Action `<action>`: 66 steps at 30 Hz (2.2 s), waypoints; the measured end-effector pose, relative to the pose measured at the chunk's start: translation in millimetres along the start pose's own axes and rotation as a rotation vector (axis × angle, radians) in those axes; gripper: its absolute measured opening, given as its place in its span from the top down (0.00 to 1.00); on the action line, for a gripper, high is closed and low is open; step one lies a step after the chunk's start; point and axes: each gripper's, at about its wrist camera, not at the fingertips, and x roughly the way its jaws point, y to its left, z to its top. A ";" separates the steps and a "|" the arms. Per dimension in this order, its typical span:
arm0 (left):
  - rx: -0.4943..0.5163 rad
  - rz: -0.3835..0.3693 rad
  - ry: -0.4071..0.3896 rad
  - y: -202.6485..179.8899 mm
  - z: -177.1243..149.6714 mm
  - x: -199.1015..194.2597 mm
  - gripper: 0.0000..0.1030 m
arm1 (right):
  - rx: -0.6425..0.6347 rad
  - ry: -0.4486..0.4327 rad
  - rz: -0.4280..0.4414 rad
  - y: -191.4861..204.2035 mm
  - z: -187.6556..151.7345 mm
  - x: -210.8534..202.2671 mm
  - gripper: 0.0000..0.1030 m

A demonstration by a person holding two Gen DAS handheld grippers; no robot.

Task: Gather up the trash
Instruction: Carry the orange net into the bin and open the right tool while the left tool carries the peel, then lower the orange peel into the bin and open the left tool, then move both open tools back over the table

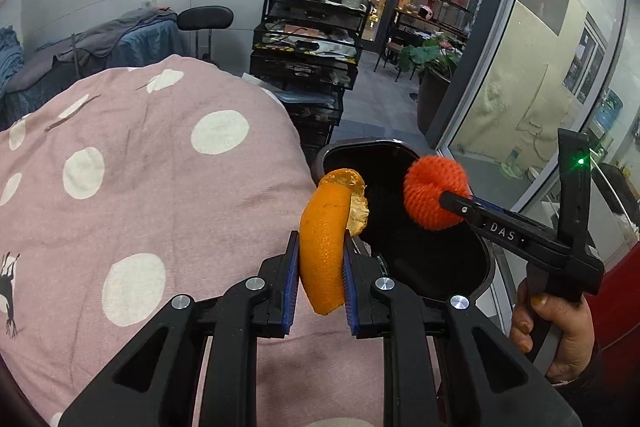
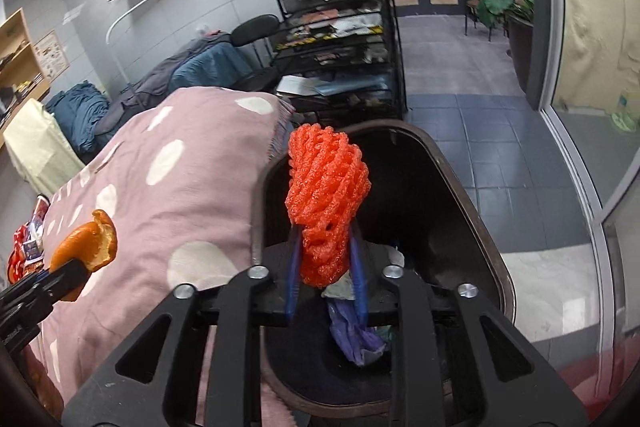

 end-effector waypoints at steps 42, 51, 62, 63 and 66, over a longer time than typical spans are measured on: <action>0.195 0.017 0.194 -98.7 15.6 117.2 0.26 | 0.119 -0.216 -0.262 -75.2 15.3 -43.1 0.05; 0.178 0.093 -0.055 -80.6 17.2 39.6 0.05 | 0.096 -0.247 -0.245 -64.6 12.9 -47.4 0.05; 0.064 0.272 -0.188 -19.3 -7.0 -37.2 0.05 | -0.065 -0.297 -0.079 18.8 -9.4 -55.9 0.05; 0.046 0.288 -0.195 -13.0 -10.4 -43.1 0.05 | -0.098 -0.300 -0.047 34.8 -15.7 -58.0 0.05; 0.005 0.338 -0.222 5.1 -19.6 -58.8 0.05 | -0.144 -0.301 0.008 61.1 -29.1 -61.9 0.05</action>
